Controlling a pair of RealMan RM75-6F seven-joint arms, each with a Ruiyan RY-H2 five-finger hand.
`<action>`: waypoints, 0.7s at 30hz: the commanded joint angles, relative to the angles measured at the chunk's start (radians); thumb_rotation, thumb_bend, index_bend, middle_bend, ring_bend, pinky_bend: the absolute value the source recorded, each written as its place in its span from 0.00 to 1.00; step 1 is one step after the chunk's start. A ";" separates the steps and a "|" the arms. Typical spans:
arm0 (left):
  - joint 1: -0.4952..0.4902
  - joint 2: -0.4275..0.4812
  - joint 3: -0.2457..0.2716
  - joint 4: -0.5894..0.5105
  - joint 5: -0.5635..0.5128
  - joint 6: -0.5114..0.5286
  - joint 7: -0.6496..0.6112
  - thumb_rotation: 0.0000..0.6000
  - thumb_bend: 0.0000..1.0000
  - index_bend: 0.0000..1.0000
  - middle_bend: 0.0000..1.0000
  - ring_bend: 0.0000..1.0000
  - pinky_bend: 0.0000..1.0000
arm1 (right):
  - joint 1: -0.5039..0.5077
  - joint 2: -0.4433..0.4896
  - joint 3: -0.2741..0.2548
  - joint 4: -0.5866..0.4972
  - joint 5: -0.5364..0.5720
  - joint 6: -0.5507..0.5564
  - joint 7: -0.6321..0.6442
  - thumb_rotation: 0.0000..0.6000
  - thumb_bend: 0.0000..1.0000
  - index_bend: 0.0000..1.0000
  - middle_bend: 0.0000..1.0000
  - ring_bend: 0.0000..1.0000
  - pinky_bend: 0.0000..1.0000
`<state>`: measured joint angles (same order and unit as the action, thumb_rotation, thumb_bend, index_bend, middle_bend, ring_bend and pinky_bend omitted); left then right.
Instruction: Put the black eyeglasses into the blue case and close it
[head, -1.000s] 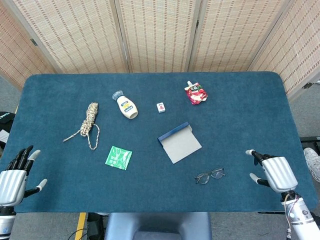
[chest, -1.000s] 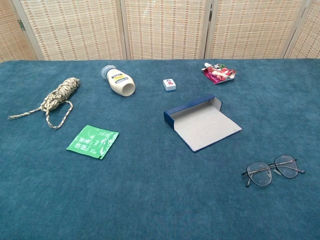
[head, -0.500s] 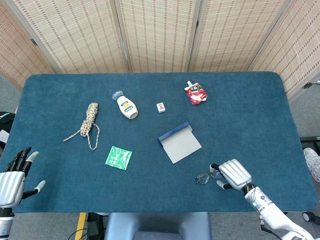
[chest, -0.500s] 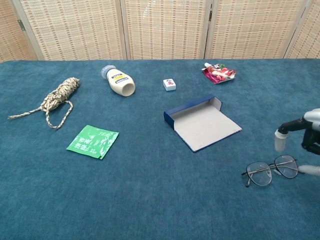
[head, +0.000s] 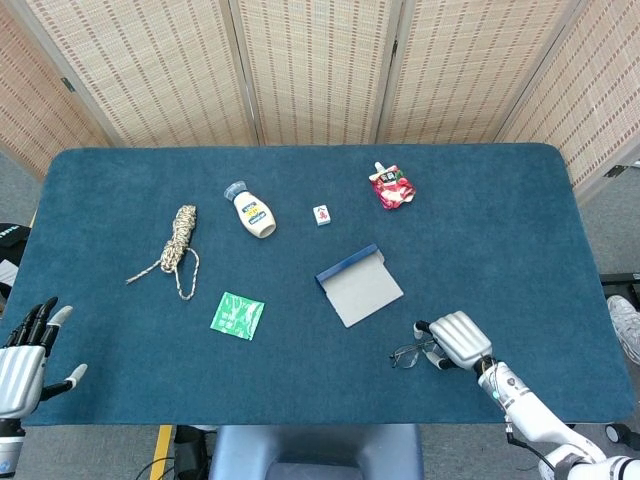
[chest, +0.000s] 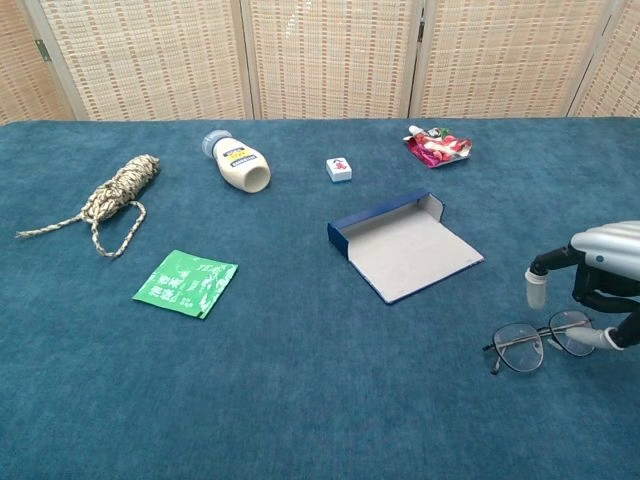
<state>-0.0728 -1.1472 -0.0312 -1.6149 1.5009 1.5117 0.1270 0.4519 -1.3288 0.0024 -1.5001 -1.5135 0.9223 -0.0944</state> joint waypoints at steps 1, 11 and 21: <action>-0.001 -0.001 0.000 0.000 0.001 -0.001 0.000 1.00 0.25 0.15 0.06 0.08 0.26 | 0.008 -0.007 -0.004 0.013 0.009 -0.011 0.001 1.00 0.33 0.39 0.94 1.00 0.99; 0.004 0.002 0.000 -0.002 0.002 0.004 0.000 1.00 0.25 0.15 0.05 0.08 0.26 | 0.028 -0.050 -0.019 0.056 0.008 -0.023 0.024 1.00 0.38 0.42 0.94 1.00 0.99; 0.006 0.002 0.001 -0.001 -0.001 0.003 0.001 1.00 0.25 0.15 0.05 0.08 0.26 | 0.045 -0.090 -0.023 0.103 0.014 -0.030 0.042 1.00 0.40 0.49 0.94 1.00 0.99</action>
<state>-0.0664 -1.1457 -0.0302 -1.6162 1.4997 1.5144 0.1275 0.4958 -1.4181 -0.0202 -1.3977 -1.4995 0.8930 -0.0539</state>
